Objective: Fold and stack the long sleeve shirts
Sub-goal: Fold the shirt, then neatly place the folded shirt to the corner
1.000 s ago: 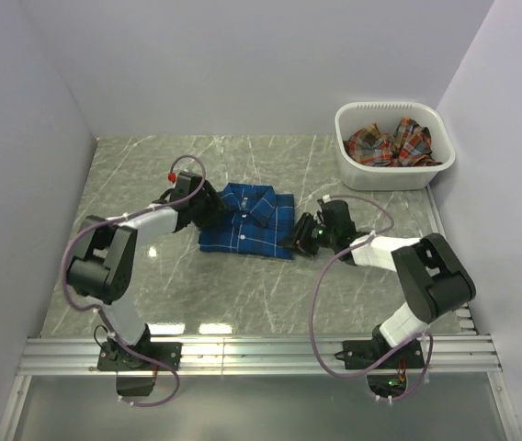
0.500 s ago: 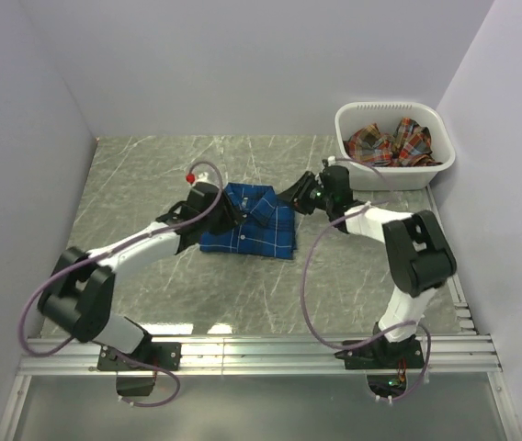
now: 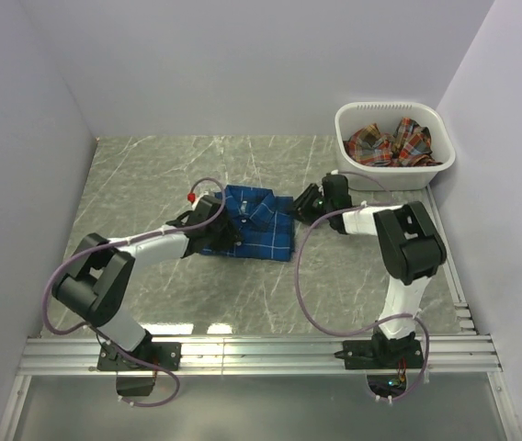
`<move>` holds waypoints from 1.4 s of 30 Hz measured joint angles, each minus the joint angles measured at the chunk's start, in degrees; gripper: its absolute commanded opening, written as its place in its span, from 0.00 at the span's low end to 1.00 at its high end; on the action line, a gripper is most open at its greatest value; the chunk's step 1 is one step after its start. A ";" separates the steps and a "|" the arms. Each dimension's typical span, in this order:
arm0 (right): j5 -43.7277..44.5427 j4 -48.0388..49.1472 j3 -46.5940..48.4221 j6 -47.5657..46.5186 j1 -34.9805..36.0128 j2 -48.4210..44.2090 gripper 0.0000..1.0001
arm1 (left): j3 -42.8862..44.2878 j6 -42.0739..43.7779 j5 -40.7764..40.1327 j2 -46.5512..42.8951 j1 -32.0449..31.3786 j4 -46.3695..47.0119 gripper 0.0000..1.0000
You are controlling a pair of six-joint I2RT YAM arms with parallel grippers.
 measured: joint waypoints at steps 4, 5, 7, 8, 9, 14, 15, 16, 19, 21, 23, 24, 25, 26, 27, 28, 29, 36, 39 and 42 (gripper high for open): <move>3.02 -6.12 -0.20 -3.80 -0.31 -8.72 0.55 | 0.15 -3.19 -1.57 -4.94 0.28 -4.94 0.88; 3.98 -7.76 -0.22 -4.72 -0.39 -11.96 0.65 | 0.13 -4.48 -1.73 -6.62 0.33 -6.19 0.91; 5.66 -10.88 -0.26 -6.80 -0.50 -19.06 0.73 | -0.39 -7.82 -2.16 -10.54 0.39 -7.34 0.96; 6.23 -12.00 -0.26 -7.67 -0.52 -22.01 0.78 | -1.05 -9.49 -2.21 -12.41 0.26 -7.23 0.97; 6.91 -13.29 -0.26 -8.68 -0.59 -25.66 0.79 | -2.21 -11.63 -2.23 -14.71 0.02 -6.88 0.97; 8.11 -18.97 -2.01 -12.85 -0.63 -40.41 0.82 | -10.67 -22.45 -3.02 -21.35 -2.60 -3.85 0.91; 8.09 -20.22 -2.45 -13.44 -0.63 -42.75 0.82 | -12.44 -24.63 -3.23 -21.40 -3.28 -3.02 0.91; 7.98 -21.20 -3.02 -14.01 -0.61 -44.74 0.82 | -14.40 -27.15 -3.87 -21.24 -4.13 -1.88 0.90; 7.67 -24.04 -5.79 -15.02 -0.63 -50.07 0.82 | -18.14 -32.52 -6.32 -20.57 -6.45 -0.20 0.91; 7.39 -25.46 -7.91 -15.32 -0.63 -52.78 0.82 | -19.65 -35.74 -9.33 -19.82 -8.74 1.55 0.94; 7.17 -26.82 -10.03 -15.50 -0.63 -55.23 0.82 | -19.89 -38.07 -12.46 -18.12 -10.64 3.37 0.95; 7.04 -27.61 -10.86 -15.50 -0.63 -56.35 0.82 | -19.85 -38.97 -13.73 -16.90 -11.28 4.52 0.94; 6.95 -28.24 -11.63 -15.61 -0.63 -57.48 0.82 | -19.78 -40.02 -14.80 -15.52 -11.63 6.16 0.93; 6.91 -28.79 -12.37 -15.72 -0.63 -58.86 0.82 | -19.34 -40.65 -15.67 -14.38 -11.80 7.72 0.93; 6.93 -29.22 -12.76 -15.78 -0.63 -59.65 0.82 | -18.91 -40.96 -16.46 -13.42 -11.91 8.70 0.92; 6.97 -29.44 -13.31 -15.89 -0.63 -60.67 0.82 | -18.34 -41.51 -17.33 -11.76 -11.98 10.08 0.90; 6.97 -30.10 -13.62 -15.98 -0.63 -61.59 0.82 | -17.75 -41.99 -18.01 -10.49 -12.02 11.04 0.85; 7.61 -32.35 -14.25 -17.68 -0.63 -66.29 0.82 | -12.85 -43.76 -21.92 -2.56 -11.65 13.25 0.53; 7.91 -32.85 -14.25 -18.69 -0.66 -67.01 0.82 | -10.23 -43.52 -21.99 0.59 -10.01 12.63 0.33; 8.72 -33.92 -14.25 -19.96 -0.68 -67.19 0.81 | -8.85 -43.08 -21.42 2.12 -6.58 12.33 0.14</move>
